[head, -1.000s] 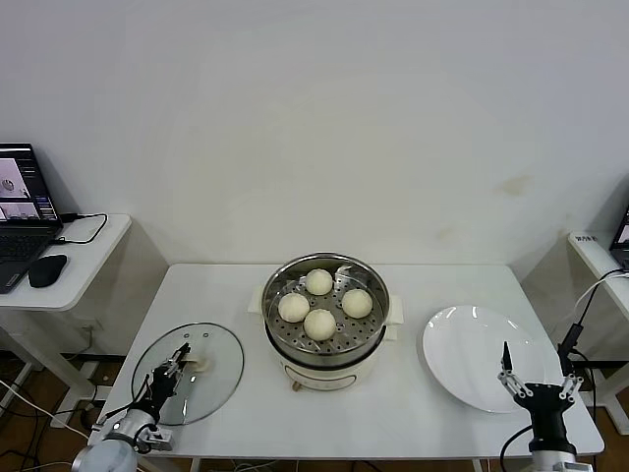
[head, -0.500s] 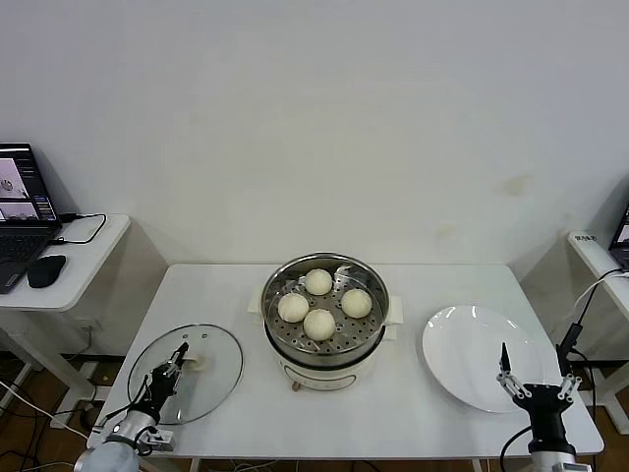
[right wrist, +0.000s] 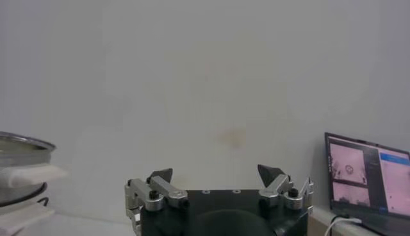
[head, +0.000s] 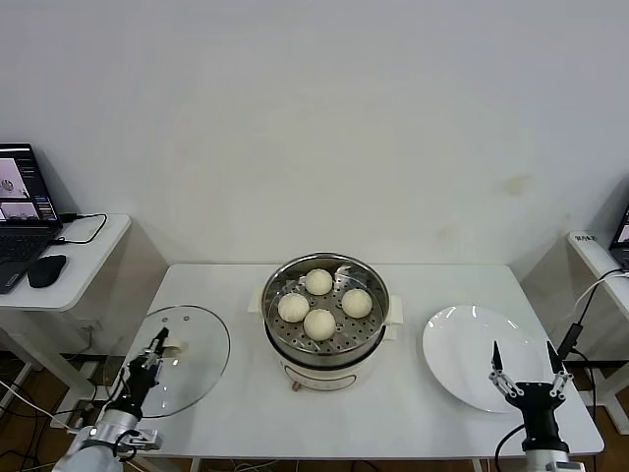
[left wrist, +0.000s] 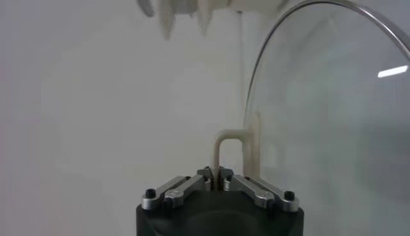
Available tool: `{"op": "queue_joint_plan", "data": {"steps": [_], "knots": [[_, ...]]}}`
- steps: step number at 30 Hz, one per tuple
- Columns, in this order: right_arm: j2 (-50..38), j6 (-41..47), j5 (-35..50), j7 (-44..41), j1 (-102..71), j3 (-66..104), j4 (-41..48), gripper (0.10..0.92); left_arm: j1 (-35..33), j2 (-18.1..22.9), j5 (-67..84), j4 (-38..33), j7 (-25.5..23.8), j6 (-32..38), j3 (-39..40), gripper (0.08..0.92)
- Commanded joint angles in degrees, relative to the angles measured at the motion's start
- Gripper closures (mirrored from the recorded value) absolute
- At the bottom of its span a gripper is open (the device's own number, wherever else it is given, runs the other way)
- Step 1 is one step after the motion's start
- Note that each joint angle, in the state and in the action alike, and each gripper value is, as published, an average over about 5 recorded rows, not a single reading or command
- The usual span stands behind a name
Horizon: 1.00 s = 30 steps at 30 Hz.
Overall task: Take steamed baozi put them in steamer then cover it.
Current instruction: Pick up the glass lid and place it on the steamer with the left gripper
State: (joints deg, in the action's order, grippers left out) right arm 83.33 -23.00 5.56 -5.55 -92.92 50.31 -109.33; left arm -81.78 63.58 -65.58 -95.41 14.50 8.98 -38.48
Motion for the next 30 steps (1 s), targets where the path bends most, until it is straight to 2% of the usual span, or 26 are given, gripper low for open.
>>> {"op": "queue_joint_plan", "data": {"steps": [1,5,8,12,15,18,23,30], "knots": [[-0.3,-0.3,-0.9,0.1,-0.2,-1.3,-0.2,0.202,-5.6,-3.6,9.8,-20.7,-9.1,-8.7,-6.3,0.859],[-0.3,-0.7,-1.8,0.4,-0.2,-2.0,0.0,0.203,-4.0,-7.1,14.2,-25.5,-12.7,-12.6,-2.1,0.859],[-0.2,-0.8,-2.8,0.8,-0.1,-2.8,0.1,0.202,-1.2,-9.9,15.7,-25.9,-14.0,-14.6,2.8,0.859],[0.1,-1.0,-4.3,1.4,0.2,-3.7,0.4,0.203,6.9,-12.2,15.7,-23.9,-14.9,-16.8,10.8,0.860],[0.8,-1.2,-5.6,2.2,0.5,-4.0,1.1,0.203,14.2,-12.3,14.8,-21.6,-16.1,-19.5,18.6,0.860],[1.6,-1.7,-7.6,3.1,0.8,-4.2,2.0,0.202,20.7,-10.0,11.6,-19.5,-17.7,-22.5,26.0,0.860],[3.0,-2.1,-10.2,4.1,1.2,-5.4,3.0,0.203,29.8,-3.2,2.8,-16.9,-22.1,-27.6,35.0,0.860],[4.3,-2.1,-11.8,4.4,1.8,-6.7,2.9,0.202,34.9,4.7,-4.6,-13.2,-28.1,-31.9,41.9,0.860]]}}
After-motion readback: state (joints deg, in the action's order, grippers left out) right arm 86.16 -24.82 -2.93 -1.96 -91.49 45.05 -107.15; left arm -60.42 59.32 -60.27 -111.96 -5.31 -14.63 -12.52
